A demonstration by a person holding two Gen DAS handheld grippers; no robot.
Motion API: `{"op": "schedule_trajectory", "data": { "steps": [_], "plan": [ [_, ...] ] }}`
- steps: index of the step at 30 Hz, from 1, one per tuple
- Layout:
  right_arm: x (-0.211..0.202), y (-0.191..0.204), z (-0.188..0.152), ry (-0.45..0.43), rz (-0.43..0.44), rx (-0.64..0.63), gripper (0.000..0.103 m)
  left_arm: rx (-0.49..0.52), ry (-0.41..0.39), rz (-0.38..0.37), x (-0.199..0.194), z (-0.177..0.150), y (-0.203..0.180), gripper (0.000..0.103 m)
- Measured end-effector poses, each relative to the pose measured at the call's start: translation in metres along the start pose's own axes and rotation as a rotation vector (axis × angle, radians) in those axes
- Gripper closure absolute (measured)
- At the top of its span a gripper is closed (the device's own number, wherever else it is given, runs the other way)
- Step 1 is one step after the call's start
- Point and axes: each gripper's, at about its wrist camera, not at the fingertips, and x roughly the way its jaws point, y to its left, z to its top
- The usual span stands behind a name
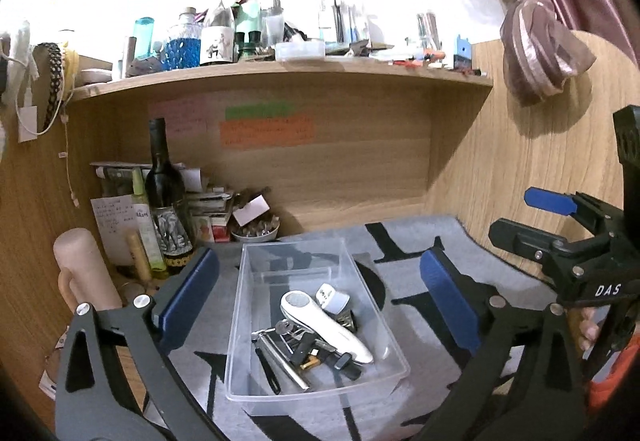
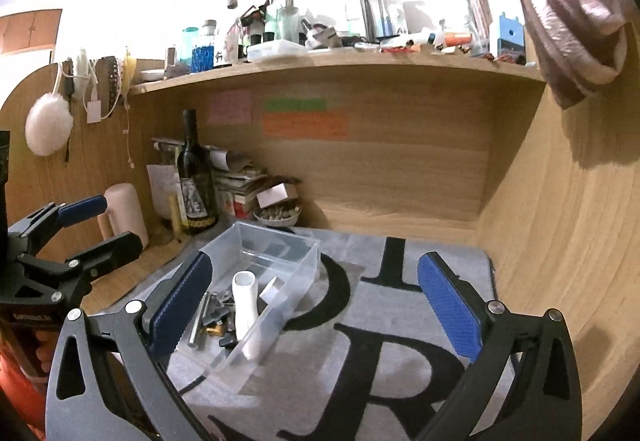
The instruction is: Organize rigid objects
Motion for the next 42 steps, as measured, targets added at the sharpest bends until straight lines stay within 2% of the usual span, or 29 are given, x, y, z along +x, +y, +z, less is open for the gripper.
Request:
{"op": "schedule_trajectory", "data": {
  "steps": [26,42],
  "plan": [
    [-0.002,0.004,-0.001,-0.013,-0.022,-0.019,0.0,-0.019,0.004,0.0,0.0,-0.002,0.003,0.0],
    [-0.003,0.001,0.0,-0.011,-0.003,-0.007,0.0,-0.025,0.025,0.004,0.007,-0.006,0.007,0.0]
  ]
}}
